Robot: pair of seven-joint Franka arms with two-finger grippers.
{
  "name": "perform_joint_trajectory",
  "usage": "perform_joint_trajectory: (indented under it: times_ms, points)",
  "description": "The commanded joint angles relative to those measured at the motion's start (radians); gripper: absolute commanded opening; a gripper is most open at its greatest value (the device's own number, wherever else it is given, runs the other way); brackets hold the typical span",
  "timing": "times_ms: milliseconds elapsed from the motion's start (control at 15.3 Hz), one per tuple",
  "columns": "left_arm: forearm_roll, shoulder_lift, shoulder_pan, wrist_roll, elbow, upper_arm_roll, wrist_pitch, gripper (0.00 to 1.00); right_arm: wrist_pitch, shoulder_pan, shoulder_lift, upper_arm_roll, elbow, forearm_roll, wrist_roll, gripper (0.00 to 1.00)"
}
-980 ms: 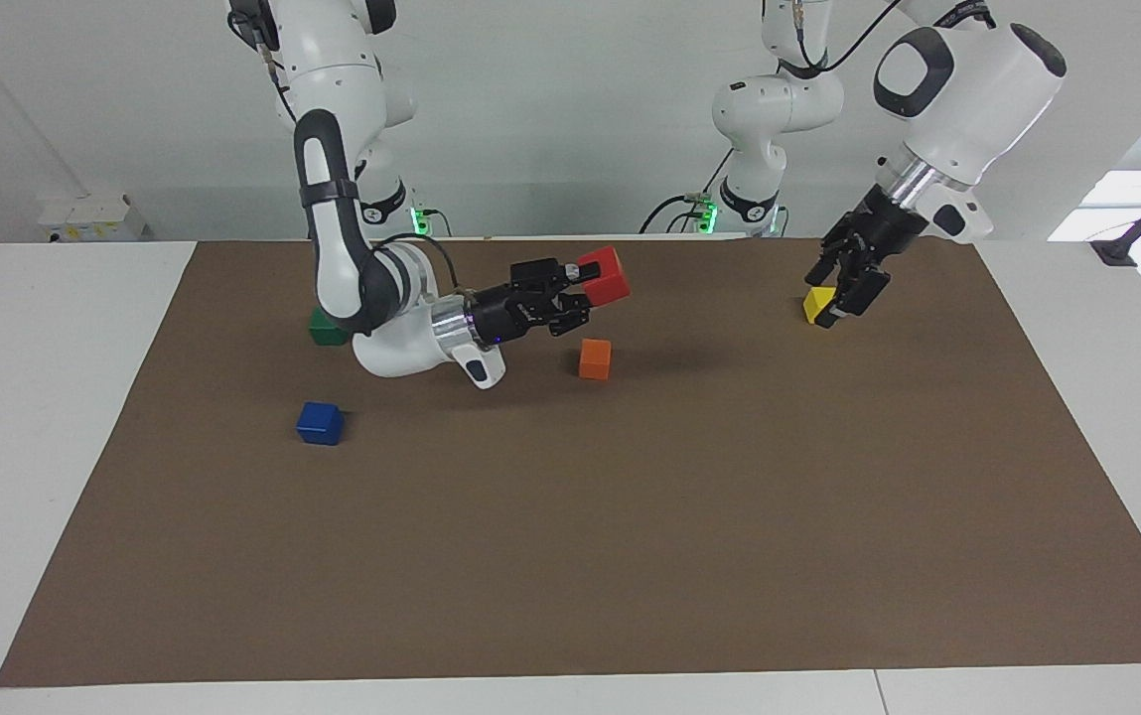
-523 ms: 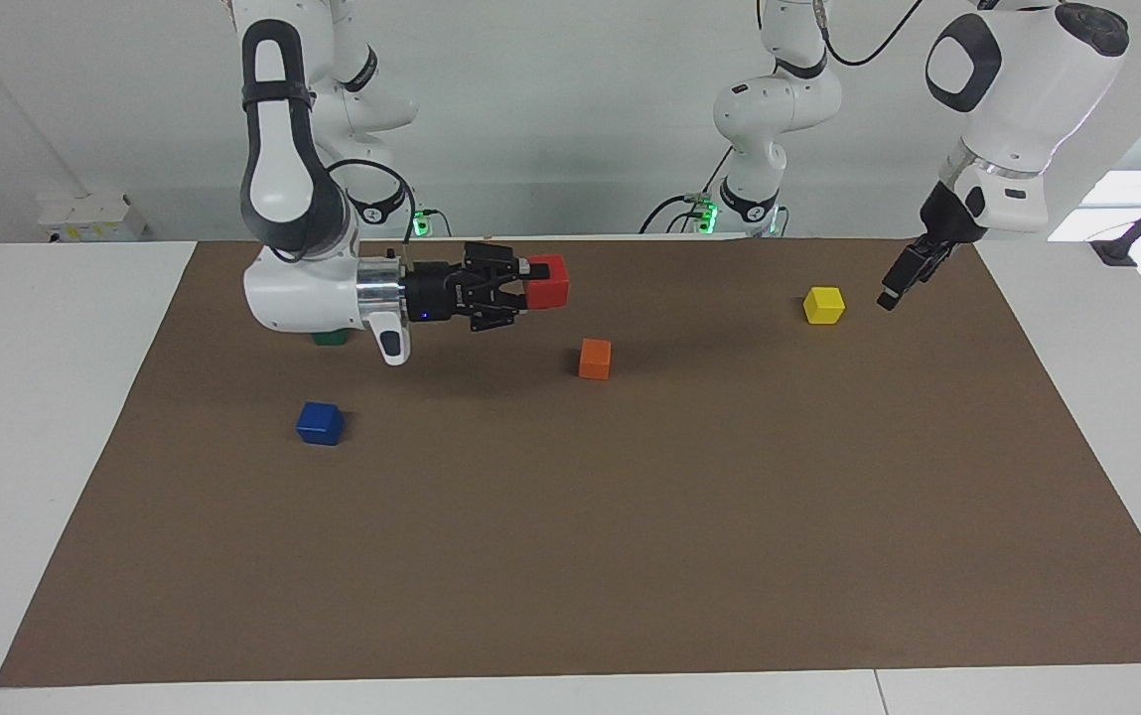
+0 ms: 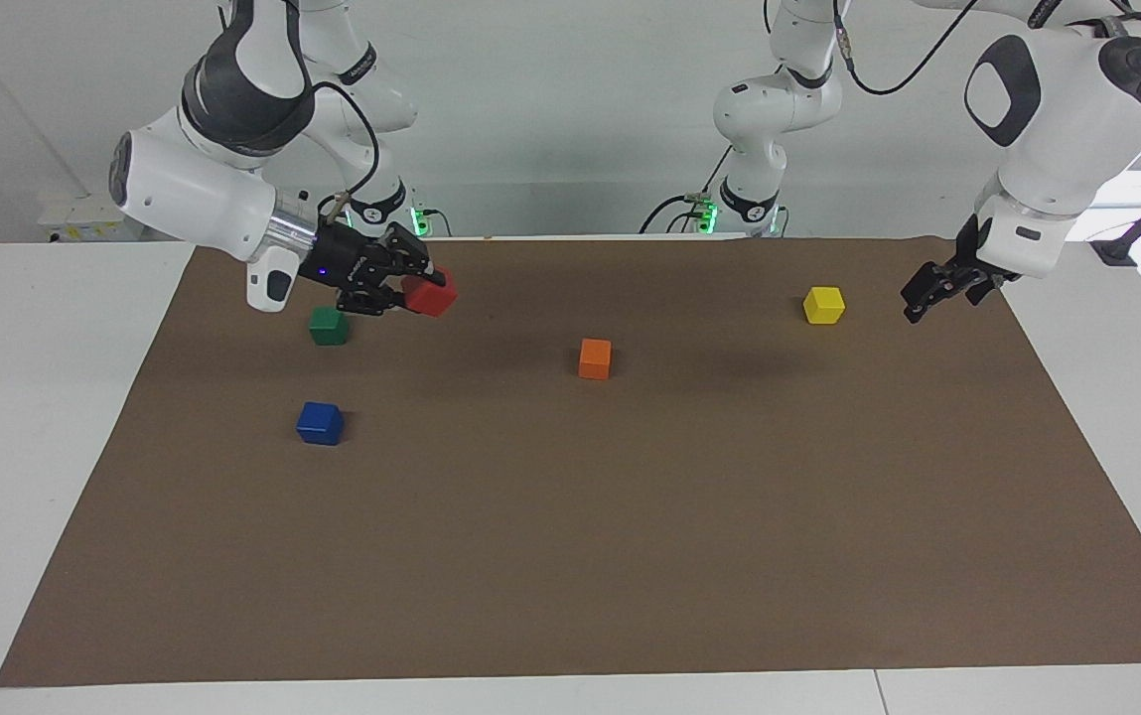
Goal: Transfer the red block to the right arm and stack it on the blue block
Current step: 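Carry the red cube toward the blue cube while the left gripper retracts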
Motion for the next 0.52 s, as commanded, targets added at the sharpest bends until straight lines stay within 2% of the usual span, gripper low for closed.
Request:
perform_joint_trajectory:
  times_ms: [0,261,457]
  points:
    - [0.024,-0.032,-0.055,0.002,-0.021,0.019,-0.041,1.00,0.012,-0.015,-0.004,0.013,0.043,-0.229,0.072,0.00]
    - [0.019,-0.122,-0.113,0.034,-0.144,0.083,-0.046,1.00,0.156,-0.005,0.002,0.021,0.022,-0.505,0.223,0.00]
    - [0.016,-0.112,-0.140,0.044,-0.126,0.083,0.005,1.00,0.220,-0.003,0.021,0.022,-0.033,-0.625,0.331,0.00]
